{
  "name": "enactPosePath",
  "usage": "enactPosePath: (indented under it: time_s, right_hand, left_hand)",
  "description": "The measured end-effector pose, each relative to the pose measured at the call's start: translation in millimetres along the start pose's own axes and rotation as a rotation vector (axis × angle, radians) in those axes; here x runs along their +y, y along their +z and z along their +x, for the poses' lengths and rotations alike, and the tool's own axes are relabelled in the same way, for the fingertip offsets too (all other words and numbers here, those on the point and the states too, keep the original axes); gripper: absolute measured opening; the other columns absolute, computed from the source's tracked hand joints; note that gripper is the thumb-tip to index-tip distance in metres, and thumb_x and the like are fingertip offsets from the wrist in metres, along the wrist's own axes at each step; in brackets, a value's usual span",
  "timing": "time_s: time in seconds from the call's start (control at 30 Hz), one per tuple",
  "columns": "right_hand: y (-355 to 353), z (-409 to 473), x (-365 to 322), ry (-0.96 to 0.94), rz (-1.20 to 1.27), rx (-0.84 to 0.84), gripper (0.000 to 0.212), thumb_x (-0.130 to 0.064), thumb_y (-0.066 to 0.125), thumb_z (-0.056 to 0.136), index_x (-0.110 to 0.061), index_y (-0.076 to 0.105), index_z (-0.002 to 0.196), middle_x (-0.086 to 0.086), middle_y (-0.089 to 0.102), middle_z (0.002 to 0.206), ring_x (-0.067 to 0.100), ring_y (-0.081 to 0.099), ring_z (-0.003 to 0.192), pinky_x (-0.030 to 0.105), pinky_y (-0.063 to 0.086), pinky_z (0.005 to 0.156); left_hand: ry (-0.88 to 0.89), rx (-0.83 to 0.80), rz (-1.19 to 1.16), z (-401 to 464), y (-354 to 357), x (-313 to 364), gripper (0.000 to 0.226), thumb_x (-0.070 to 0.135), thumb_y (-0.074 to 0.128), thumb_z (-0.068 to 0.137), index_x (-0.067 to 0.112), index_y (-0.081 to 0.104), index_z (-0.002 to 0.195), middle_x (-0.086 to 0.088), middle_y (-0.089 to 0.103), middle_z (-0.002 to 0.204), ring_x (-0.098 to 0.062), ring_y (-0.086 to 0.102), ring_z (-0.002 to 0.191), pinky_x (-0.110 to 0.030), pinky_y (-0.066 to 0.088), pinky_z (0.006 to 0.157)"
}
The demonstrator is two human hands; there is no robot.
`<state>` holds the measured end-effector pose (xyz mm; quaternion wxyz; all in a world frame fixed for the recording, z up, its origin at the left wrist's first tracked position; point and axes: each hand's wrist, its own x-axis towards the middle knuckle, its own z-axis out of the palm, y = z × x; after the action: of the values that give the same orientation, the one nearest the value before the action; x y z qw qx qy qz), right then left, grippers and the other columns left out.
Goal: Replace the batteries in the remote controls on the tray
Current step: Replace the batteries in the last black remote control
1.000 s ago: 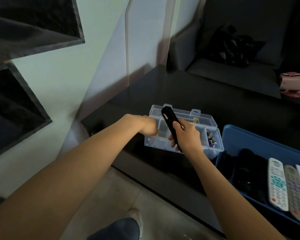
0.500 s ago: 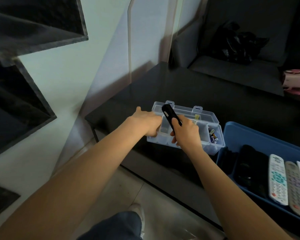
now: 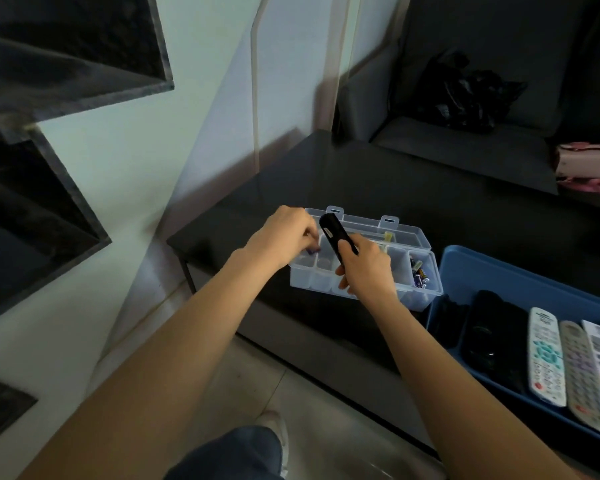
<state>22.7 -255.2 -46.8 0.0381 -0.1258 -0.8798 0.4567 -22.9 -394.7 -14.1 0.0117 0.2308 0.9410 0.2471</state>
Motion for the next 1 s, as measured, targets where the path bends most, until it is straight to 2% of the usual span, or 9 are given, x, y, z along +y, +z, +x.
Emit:
enactPosePath:
  time_s: [0.07,0.13,0.23,0.3,0.37,0.5,0.63,0.77,1.0]
  right_hand:
    - [-7,-5,1,0.043,0.124,-0.017,0.016,-0.023,0.041,0.100,-0.017,0.055,0.101,0.010,0.065,0.074,0.014,0.059,0.051,0.019,0.045,0.040]
    - [-14,-9,6,0.089,0.250,-0.020,0.016,-0.022,0.041,0.100,-0.017,0.056,0.101,0.010,0.066,0.072,0.013,0.056,0.047,0.020,0.043,0.039]
    - [-26,-15,17,0.147,0.385,-0.020,0.020,-0.023,0.042,0.101,-0.014,0.058,0.105,0.011,0.066,0.071,0.015,0.054,0.048,0.024,0.043,0.041]
    - [-38,-17,26,0.175,0.451,-0.029,0.020,-0.023,0.041,0.101,-0.013,0.058,0.104,0.010,0.065,0.069,0.016,0.053,0.048,0.024,0.042,0.041]
    - [-44,-20,27,0.192,0.485,-0.051,0.021,-0.023,0.042,0.101,-0.012,0.059,0.099,0.010,0.064,0.067,0.016,0.052,0.047,0.025,0.041,0.041]
    - [-66,-20,39,0.227,0.548,-0.045,0.021,-0.022,0.042,0.100,-0.010,0.059,0.096,0.009,0.063,0.063,0.015,0.050,0.044,0.025,0.040,0.040]
    - [-88,-19,54,0.230,0.582,-0.023,0.020,-0.021,0.043,0.100,-0.011,0.059,0.097,0.010,0.063,0.066,0.015,0.051,0.045,0.025,0.040,0.041]
    - [-102,-23,66,0.245,0.643,-0.056,0.023,-0.023,0.042,0.100,-0.007,0.059,0.102,0.010,0.062,0.067,0.015,0.050,0.047,0.024,0.039,0.041]
    - [-115,-35,81,0.250,0.708,-0.090,0.024,-0.025,0.043,0.100,-0.008,0.060,0.099,0.009,0.063,0.069,0.014,0.049,0.048,0.025,0.038,0.042]
  left_hand:
    - [-0.041,0.240,-0.270,-2,8,5,0.011,0.015,0.063,0.086,0.010,0.070,0.094,0.000,0.067,0.088,-0.007,0.060,0.077,-0.013,0.044,0.069]
    - [-0.209,0.336,-0.630,-2,18,14,0.017,0.017,0.056,0.091,0.009,0.065,0.103,0.003,0.064,0.086,-0.003,0.058,0.073,-0.012,0.045,0.065]
    - [-0.418,0.214,-1.241,-1,37,31,0.023,0.017,0.049,0.096,0.005,0.060,0.111,-0.001,0.065,0.084,-0.006,0.062,0.072,-0.017,0.051,0.068]
    - [-0.427,0.119,-1.462,5,49,44,0.021,0.013,0.046,0.097,0.002,0.060,0.109,-0.005,0.068,0.084,-0.007,0.066,0.071,-0.020,0.053,0.072]
    - [-0.428,0.095,-1.618,7,53,50,0.017,0.010,0.046,0.096,0.002,0.061,0.103,-0.008,0.068,0.084,-0.007,0.067,0.069,-0.018,0.055,0.068]
    - [-0.459,0.074,-1.744,23,64,69,0.017,0.009,0.044,0.096,0.006,0.060,0.092,-0.004,0.063,0.077,-0.006,0.054,0.062,-0.015,0.042,0.052]
    - [-0.425,0.071,-1.741,32,76,87,0.019,0.011,0.040,0.094,0.010,0.058,0.087,0.002,0.052,0.067,-0.005,0.040,0.050,-0.017,0.029,0.047]
    - [-0.417,0.064,-1.747,33,84,97,0.020,0.017,0.043,0.097,0.009,0.061,0.092,0.006,0.044,0.054,-0.003,0.035,0.045,-0.015,0.028,0.046]
    - [-0.416,0.059,-1.676,33,97,116,0.016,0.023,0.059,0.089,0.016,0.056,0.075,0.006,0.046,0.059,-0.003,0.035,0.045,-0.015,0.027,0.045]
